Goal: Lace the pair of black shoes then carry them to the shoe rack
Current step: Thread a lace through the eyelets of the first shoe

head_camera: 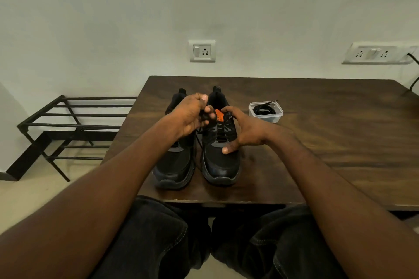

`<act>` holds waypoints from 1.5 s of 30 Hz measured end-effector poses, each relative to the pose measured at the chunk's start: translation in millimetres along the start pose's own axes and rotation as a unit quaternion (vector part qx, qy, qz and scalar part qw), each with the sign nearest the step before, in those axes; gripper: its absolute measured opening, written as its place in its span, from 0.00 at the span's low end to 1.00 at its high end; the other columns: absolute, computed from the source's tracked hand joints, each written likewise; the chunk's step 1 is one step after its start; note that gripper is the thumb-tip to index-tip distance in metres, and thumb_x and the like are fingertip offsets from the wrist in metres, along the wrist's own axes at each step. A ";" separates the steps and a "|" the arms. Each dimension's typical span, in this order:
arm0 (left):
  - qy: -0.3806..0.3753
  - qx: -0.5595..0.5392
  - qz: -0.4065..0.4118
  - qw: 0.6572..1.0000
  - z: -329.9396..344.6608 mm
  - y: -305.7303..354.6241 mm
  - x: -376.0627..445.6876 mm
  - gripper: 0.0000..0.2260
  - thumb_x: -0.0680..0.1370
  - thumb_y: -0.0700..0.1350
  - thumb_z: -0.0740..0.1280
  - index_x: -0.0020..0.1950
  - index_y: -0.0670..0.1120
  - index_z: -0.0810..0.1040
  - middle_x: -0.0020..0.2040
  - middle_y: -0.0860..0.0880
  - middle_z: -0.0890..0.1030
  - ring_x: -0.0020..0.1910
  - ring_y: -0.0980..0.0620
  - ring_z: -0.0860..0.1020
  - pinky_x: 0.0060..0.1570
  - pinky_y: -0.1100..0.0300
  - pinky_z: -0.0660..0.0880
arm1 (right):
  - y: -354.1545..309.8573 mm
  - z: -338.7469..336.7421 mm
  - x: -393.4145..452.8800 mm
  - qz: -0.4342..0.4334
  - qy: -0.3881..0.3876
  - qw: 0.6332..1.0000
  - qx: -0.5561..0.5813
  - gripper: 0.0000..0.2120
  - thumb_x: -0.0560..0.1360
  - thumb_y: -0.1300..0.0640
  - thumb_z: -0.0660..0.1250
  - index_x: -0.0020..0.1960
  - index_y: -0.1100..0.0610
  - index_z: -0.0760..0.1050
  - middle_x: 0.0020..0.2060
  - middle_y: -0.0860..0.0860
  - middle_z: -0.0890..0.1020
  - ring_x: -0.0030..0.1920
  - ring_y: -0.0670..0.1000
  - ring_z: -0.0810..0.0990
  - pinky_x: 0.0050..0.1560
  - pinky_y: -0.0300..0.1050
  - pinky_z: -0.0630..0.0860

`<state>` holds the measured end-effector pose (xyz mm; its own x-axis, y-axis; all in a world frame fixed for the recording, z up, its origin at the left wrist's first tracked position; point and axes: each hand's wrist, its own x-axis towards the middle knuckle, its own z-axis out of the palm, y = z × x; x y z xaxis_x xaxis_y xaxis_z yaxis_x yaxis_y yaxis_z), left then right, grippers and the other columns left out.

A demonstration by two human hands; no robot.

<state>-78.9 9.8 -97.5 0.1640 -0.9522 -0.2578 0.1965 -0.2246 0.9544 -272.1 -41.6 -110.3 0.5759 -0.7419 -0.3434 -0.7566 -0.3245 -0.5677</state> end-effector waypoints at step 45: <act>-0.068 0.671 0.129 0.727 2.9 5.2 -10.1 0.44 0.69 0.55 0.81 0.80 0.53 0.64 0.77 0.50 0.68 0.74 0.45 0.70 0.73 0.43 0.68 | -30.2 17.7 12.7 -0.044 0.250 0.964 -0.082 0.04 0.75 0.53 0.74 0.49 0.47 0.87 0.47 0.48 0.86 0.48 0.52 0.84 0.50 0.52 0.82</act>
<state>-82.3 17.7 -89.5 -0.0877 -0.9896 -0.1138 -0.9588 0.0529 0.2792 -236.4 -30.9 -110.7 0.4497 -0.8841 0.1269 -0.7739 -0.4567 -0.4387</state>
